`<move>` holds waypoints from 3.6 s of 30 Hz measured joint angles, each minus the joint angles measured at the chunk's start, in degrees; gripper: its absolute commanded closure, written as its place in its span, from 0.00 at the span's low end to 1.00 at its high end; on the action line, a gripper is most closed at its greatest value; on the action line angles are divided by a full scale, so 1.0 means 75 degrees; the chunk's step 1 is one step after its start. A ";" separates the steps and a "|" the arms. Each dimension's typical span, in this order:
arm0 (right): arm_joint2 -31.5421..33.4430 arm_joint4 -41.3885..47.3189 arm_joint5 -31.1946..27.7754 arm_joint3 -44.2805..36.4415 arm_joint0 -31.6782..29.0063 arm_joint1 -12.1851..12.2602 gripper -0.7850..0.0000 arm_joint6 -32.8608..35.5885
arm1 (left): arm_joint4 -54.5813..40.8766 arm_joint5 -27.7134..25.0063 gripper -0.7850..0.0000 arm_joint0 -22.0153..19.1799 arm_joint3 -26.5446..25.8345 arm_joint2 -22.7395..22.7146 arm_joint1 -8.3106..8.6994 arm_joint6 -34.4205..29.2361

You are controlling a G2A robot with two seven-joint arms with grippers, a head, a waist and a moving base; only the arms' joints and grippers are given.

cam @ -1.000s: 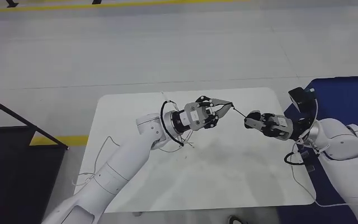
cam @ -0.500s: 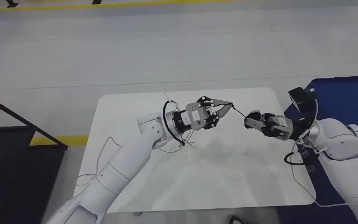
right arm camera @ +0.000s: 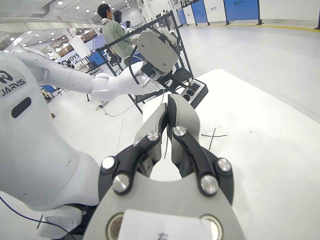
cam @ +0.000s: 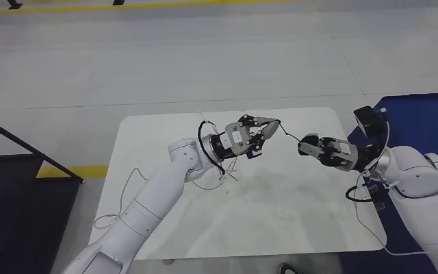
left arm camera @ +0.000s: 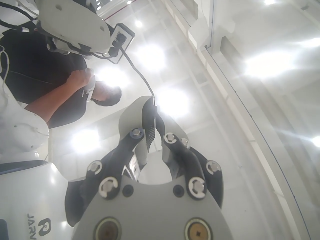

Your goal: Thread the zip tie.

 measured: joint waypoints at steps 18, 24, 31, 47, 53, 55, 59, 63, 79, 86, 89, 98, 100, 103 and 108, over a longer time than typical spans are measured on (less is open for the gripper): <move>0.0254 -0.0223 -0.0021 -0.0207 -0.0201 0.0014 1.00 -0.0159 | -0.0997 0.0771 1.00 0.0137 0.0176 -0.0345 -0.0183 0.0768; 0.0288 -0.0253 -0.0009 -0.0250 -0.0256 0.0012 1.00 -0.0225 | -0.1513 0.1194 1.00 0.0141 0.0405 -0.0376 -0.0256 0.1197; 0.0307 -0.0261 0.0089 -0.0286 -0.0306 0.0009 1.00 -0.0268 | -0.2300 0.1668 1.00 0.0140 0.0772 -0.0405 -0.0362 0.1570; 0.0387 -0.0907 0.0064 -0.0550 -0.0489 -0.0030 1.00 -0.0673 | -0.3169 0.1649 1.00 0.0337 0.0681 -0.0646 -0.0420 0.2237; 0.0493 -0.1202 -0.0064 -0.0598 -0.0610 -0.0049 1.00 -0.0937 | -0.4756 0.1798 1.00 0.0474 0.0725 -0.0757 -0.0456 0.3369; 0.0520 -0.1221 -0.0071 -0.0610 -0.0635 -0.0052 1.00 -0.0999 | -0.5211 0.1809 1.00 0.0485 0.0685 -0.0770 -0.0456 0.3853; 0.0570 -0.1272 -0.0070 -0.0634 -0.0664 -0.0056 1.00 -0.1076 | -0.5810 0.1826 1.00 0.0577 0.0558 -0.0766 -0.0445 0.4641; 0.0610 -0.1304 -0.0064 -0.0639 -0.0677 -0.0057 1.00 -0.1108 | -0.6099 0.1850 1.00 0.0664 0.0322 -0.0814 -0.0414 0.5216; 0.0464 -0.1426 0.0064 -0.0705 -0.0742 -0.0081 1.00 -0.1104 | -0.5383 0.2341 1.00 0.0982 -0.0503 -0.1287 -0.0417 0.4284; 0.0473 -0.1409 0.0083 -0.0704 -0.0738 -0.0079 1.00 -0.1087 | -0.4613 0.2264 1.00 0.1033 -0.0580 -0.1610 -0.0398 0.3633; 0.0473 -0.1409 0.0083 -0.0704 -0.0739 -0.0079 1.00 -0.1087 | -0.4629 0.2266 1.00 0.1032 -0.0578 -0.1606 -0.0399 0.3642; 0.0473 -0.1409 0.0083 -0.0704 -0.0739 -0.0079 1.00 -0.1087 | -0.4627 0.2266 1.00 0.1032 -0.0578 -0.1606 -0.0399 0.3641; 0.0473 -0.1409 0.0083 -0.0704 -0.0739 -0.0079 1.00 -0.1087 | -0.4627 0.2266 1.00 0.1032 -0.0578 -0.1606 -0.0399 0.3641; 0.0473 -0.1409 0.0083 -0.0704 -0.0739 -0.0079 1.00 -0.1087 | -0.4627 0.2266 1.00 0.1032 -0.0578 -0.1606 -0.0399 0.3641; 0.0473 -0.1409 0.0083 -0.0704 -0.0739 -0.0079 1.00 -0.1087 | -0.4627 0.2266 1.00 0.1032 -0.0578 -0.1606 -0.0399 0.3641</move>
